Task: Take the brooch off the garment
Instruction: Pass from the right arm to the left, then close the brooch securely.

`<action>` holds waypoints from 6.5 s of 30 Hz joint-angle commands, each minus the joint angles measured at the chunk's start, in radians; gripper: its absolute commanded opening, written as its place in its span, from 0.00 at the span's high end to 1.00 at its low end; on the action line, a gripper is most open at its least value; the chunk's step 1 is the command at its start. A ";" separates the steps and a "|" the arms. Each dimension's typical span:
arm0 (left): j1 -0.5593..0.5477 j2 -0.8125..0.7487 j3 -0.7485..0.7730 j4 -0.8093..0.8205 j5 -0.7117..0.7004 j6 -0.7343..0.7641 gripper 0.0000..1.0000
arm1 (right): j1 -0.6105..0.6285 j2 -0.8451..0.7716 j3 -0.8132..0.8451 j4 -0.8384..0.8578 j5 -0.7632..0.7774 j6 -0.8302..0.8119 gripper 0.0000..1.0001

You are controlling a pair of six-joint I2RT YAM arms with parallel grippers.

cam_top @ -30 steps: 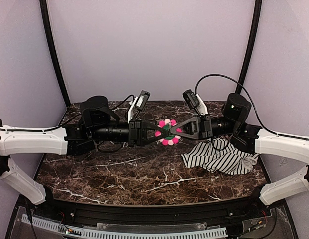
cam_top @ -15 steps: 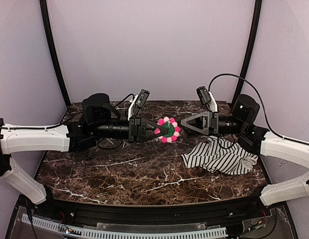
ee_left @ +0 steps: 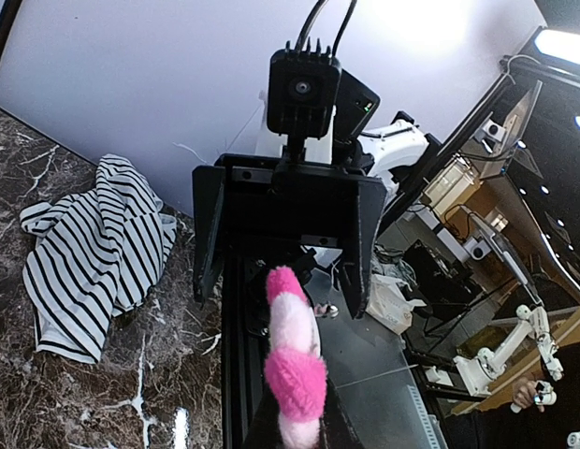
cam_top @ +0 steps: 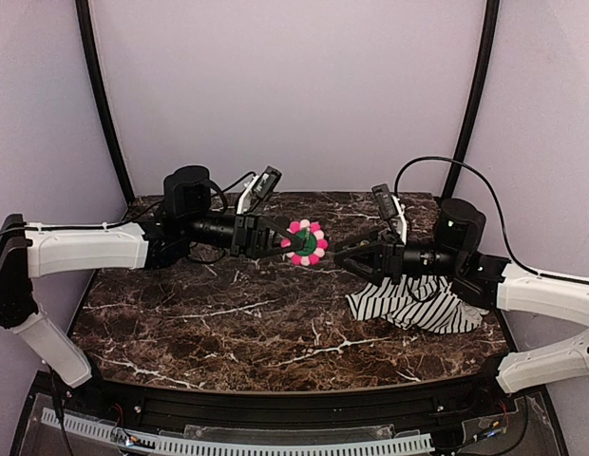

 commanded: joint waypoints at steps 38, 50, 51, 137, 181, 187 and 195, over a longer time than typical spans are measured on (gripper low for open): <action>0.007 0.056 -0.048 0.209 0.187 -0.064 0.99 | 0.210 0.193 0.156 0.076 0.133 -0.109 0.54; -0.005 0.056 -0.050 0.210 0.204 -0.057 0.99 | 0.210 0.219 0.153 0.136 0.091 -0.059 0.75; -0.006 0.056 -0.049 0.210 0.206 -0.054 0.99 | 0.210 0.222 0.154 0.136 0.086 -0.056 0.76; -0.017 0.027 -0.060 0.066 0.093 0.059 0.99 | 0.148 0.137 0.038 0.272 0.072 0.117 0.76; 0.002 0.022 -0.050 -0.016 0.041 0.108 0.99 | 0.143 0.164 0.072 0.209 0.116 0.106 0.79; 0.001 0.020 -0.052 -0.014 0.041 0.108 0.99 | 0.141 0.166 0.081 0.177 0.139 0.105 0.82; 0.001 0.020 -0.051 -0.020 0.040 0.115 0.99 | 0.139 0.176 0.092 0.151 0.150 0.103 0.83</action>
